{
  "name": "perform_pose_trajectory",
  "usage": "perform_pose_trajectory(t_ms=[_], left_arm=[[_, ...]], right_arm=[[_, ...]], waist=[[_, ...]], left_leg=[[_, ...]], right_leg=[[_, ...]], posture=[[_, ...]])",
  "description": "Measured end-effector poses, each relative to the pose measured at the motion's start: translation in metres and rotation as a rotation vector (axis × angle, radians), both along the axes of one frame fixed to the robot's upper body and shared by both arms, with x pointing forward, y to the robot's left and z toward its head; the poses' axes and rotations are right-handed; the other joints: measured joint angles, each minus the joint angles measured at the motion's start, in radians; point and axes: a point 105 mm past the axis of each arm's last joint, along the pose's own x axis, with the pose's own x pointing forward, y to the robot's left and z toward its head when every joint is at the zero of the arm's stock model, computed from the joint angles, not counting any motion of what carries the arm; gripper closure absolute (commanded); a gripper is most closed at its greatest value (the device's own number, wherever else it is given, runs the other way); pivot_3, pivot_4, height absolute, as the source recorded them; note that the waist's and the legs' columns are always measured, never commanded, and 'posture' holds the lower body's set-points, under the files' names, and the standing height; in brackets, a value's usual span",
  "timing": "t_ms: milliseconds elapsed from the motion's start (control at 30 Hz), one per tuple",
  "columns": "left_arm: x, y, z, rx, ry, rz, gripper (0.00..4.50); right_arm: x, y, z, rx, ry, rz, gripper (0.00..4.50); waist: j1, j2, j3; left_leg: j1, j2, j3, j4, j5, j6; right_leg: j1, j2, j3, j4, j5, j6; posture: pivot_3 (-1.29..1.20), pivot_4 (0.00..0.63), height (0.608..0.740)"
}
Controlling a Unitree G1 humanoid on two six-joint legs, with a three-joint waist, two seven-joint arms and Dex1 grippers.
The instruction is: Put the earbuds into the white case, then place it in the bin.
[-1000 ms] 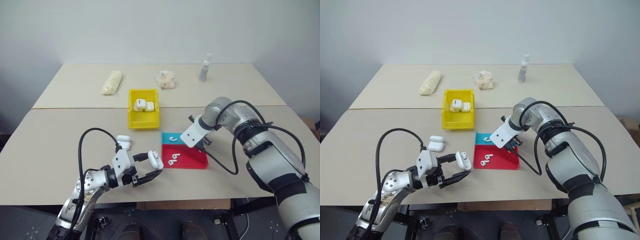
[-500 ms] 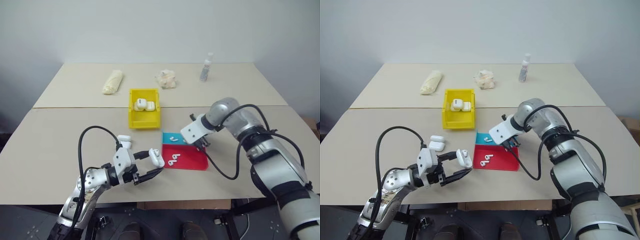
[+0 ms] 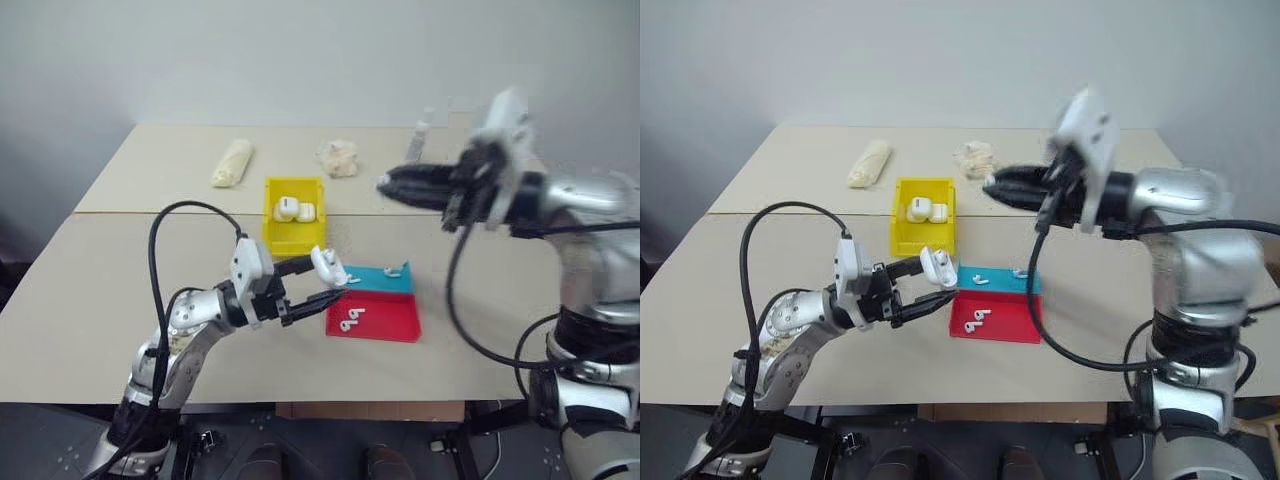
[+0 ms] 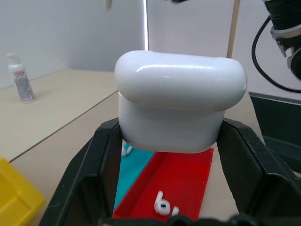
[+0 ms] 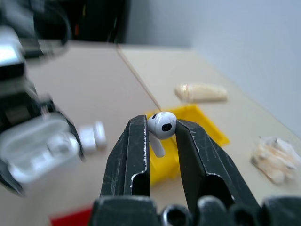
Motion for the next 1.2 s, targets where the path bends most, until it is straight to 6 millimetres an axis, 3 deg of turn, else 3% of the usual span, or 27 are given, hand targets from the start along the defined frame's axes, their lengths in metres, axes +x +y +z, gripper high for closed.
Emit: perform_pose_trajectory(t_ms=[100,167,400,633,933,1200], left_arm=[[-0.001,-0.004,0.009,-0.012,-0.006,-0.038,1.76],[-0.002,-0.007,0.018,-0.025,-0.020,-0.069,1.76],[-0.008,-0.013,0.032,-0.069,-0.042,-0.190,1.76],[-0.008,-0.015,0.035,-0.077,-0.050,-0.217,1.76],[-0.007,-0.014,0.033,-0.088,-0.040,-0.200,1.76],[-0.008,-0.014,0.032,-0.091,-0.039,-0.193,1.76]], right_arm=[[-0.018,-0.002,0.015,0.167,0.065,0.033,3.83],[-0.030,0.000,0.014,0.238,0.089,0.071,3.83],[-0.054,0.018,-0.029,0.298,0.173,0.164,3.83],[-0.060,0.022,-0.038,0.257,0.201,0.174,3.83],[-0.053,0.025,-0.059,0.193,0.287,0.129,3.83],[-0.055,0.026,-0.061,0.169,0.268,0.125,3.83]], waist=[[-0.002,0.000,0.000],[-0.001,0.000,0.000],[-0.004,0.000,0.000],[-0.014,0.000,0.000],[-0.014,0.000,0.000],[-0.013,0.000,0.000]], left_leg=[[0.000,0.000,0.000,0.000,0.000,0.000],[0.000,0.000,-0.001,0.000,0.000,0.000],[-0.001,-0.001,-0.001,0.000,0.000,0.000],[0.000,-0.001,-0.001,-0.001,0.000,0.000],[0.000,-0.001,-0.001,-0.001,0.000,0.000],[0.000,-0.001,-0.001,-0.001,0.000,0.000]], right_leg=[[0.000,0.000,0.000,0.000,0.000,0.000],[0.001,0.000,-0.001,0.000,0.000,0.000],[0.001,0.000,-0.001,0.000,0.000,0.000],[0.001,0.000,-0.001,-0.001,0.000,0.000],[0.001,0.000,0.000,-0.001,0.000,0.000],[0.001,0.000,0.000,-0.002,0.000,0.000]], posture=[[0.00,0.150,0.740],[0.00,0.150,0.740],[0.00,0.150,0.740],[0.00,0.150,0.740],[0.00,0.150,0.740],[0.00,0.150,0.740]])
